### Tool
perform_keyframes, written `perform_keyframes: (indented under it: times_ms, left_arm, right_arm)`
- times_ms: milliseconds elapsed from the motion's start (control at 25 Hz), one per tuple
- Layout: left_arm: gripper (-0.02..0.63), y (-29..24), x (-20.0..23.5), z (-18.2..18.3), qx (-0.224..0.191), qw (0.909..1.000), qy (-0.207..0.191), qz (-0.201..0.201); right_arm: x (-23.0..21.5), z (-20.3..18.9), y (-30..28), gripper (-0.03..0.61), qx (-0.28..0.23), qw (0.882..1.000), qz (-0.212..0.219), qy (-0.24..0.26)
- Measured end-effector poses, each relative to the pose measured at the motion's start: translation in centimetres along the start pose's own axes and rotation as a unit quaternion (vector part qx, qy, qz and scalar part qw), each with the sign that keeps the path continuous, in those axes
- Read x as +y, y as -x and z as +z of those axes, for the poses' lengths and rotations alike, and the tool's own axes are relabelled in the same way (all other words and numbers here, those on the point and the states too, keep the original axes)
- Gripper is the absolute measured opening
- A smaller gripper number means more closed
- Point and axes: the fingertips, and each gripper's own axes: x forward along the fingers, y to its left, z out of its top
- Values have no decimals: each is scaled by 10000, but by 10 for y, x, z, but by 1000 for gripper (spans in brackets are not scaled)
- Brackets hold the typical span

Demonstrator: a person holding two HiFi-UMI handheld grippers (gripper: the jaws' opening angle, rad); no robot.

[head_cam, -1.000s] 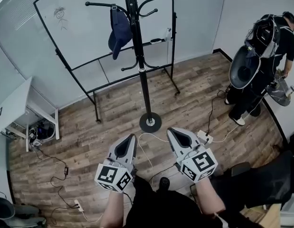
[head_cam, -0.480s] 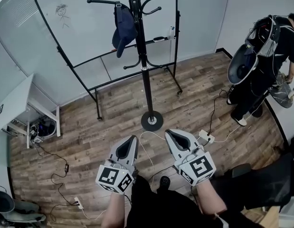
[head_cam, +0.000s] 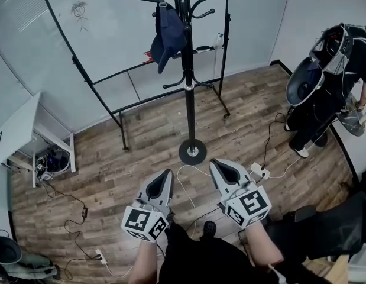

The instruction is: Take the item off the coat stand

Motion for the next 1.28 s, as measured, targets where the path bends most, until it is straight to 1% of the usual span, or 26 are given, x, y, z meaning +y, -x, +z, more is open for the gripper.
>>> perform_keyframes:
  times_ms: [200, 400, 600, 720, 920, 1080, 1280]
  left_arm:
    - [15, -6, 42, 11, 53, 9995, -20, -315]
    - [15, -12, 84, 28, 0, 9977, -17, -683]
    - [15, -12, 121, 31, 24, 9953, 26, -970]
    - [15, -9, 140, 31, 91, 9940, 43, -1090]
    - [14, -11, 159, 29, 175, 9922, 142, -1226]
    - [15, -21, 168, 30, 184, 9921, 218, -1225]
    - [15, -46, 185, 36, 216, 9924, 128, -1208]
  right_arm:
    - [14, 9, -39, 31, -24, 9996, -253, -133]
    - [24, 17, -79, 31, -17, 9976, -674, -134]
    - [38, 14, -111, 31, 53, 9943, -1048, -206]
    - [50, 12, -128, 31, 67, 9932, -1136, -226]
    - [60, 10, -151, 31, 145, 9921, -1212, -280]
    - [54, 9, -170, 31, 190, 9923, -1193, -280]
    - [33, 16, -205, 31, 96, 9917, -1222, -380]
